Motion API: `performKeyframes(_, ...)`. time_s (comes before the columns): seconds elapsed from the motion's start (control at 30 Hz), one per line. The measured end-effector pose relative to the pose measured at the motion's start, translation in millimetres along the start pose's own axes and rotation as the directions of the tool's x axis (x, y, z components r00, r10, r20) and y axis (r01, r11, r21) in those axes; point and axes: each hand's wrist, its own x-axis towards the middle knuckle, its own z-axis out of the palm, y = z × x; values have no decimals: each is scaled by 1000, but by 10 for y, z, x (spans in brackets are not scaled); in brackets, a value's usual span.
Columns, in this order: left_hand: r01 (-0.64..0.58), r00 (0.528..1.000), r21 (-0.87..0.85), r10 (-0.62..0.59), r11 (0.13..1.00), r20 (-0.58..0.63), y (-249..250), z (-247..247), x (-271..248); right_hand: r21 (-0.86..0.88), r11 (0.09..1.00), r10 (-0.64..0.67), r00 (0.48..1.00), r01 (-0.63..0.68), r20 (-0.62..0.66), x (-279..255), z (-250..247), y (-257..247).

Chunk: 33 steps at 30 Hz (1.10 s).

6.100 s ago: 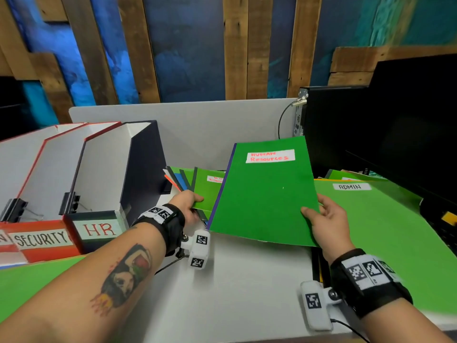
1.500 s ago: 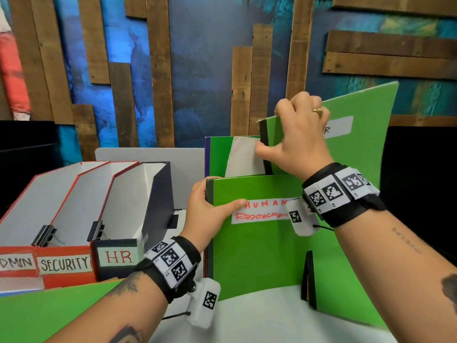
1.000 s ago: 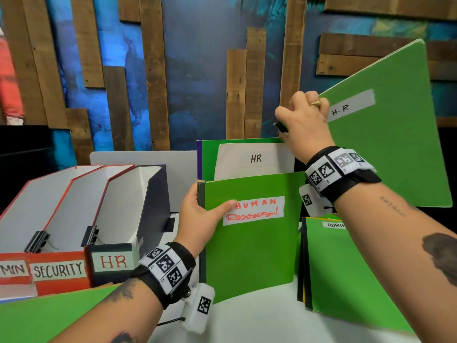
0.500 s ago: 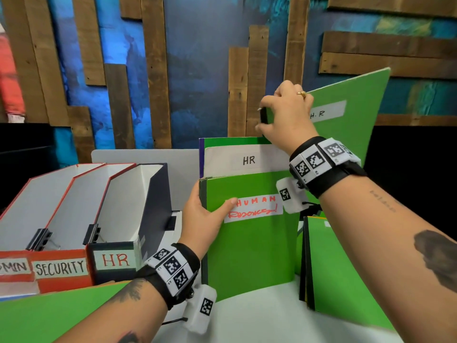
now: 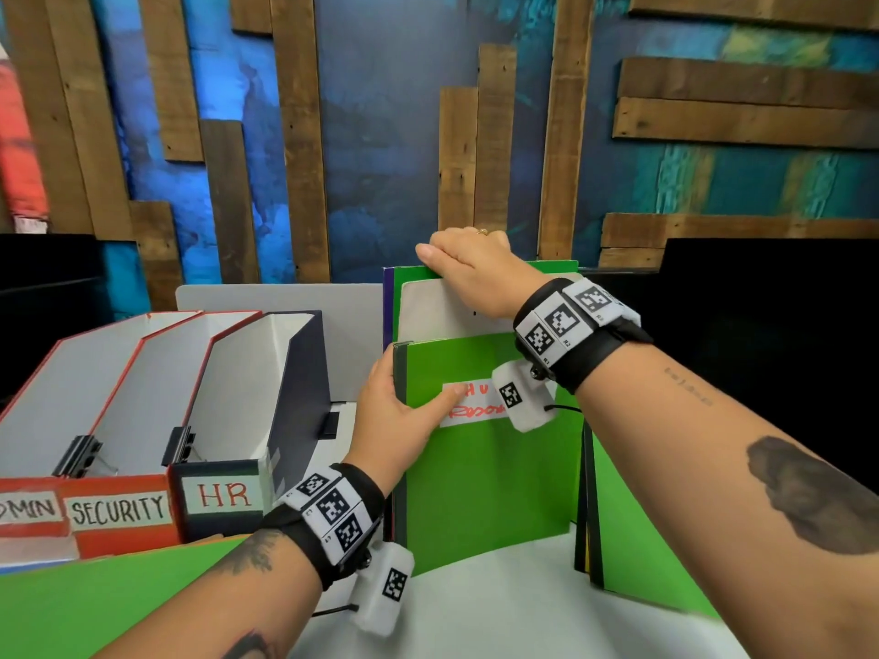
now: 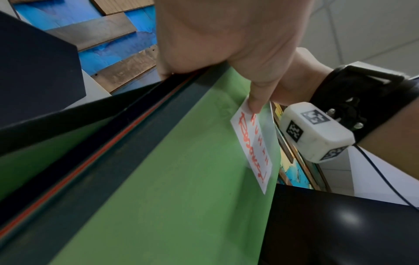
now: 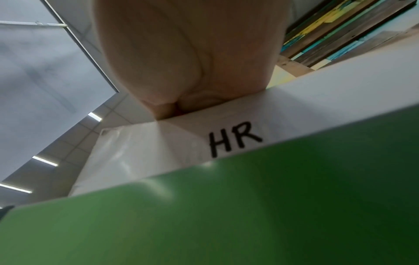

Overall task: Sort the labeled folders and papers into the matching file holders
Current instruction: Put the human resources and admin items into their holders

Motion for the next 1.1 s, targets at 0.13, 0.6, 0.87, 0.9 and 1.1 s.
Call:
performKeyframes(0.13,25,999,-17,-25,1000,26,65,-37,-12,42,992,-105,966,118,-237,-100,78,5)
performKeyframes(0.6,27,1000,112,-26,993,-12,40,-17,10,-55,993,91,965,-107,-245,-446,227,-24)
performKeyframes(0.87,27,1000,114,-27,993,-4,41,-33,-26,99,949,316,883,-300,-347,-514,145,164)
performKeyframes(0.9,33,999,111,-33,993,0,53,-39,-17,96,944,328,857,-317,-398,-517,120,210)
performKeyframes(1.1,39,999,138,-43,990,25,93,-43,86,-77,920,280,782,-384,-556,-467,-121,421)
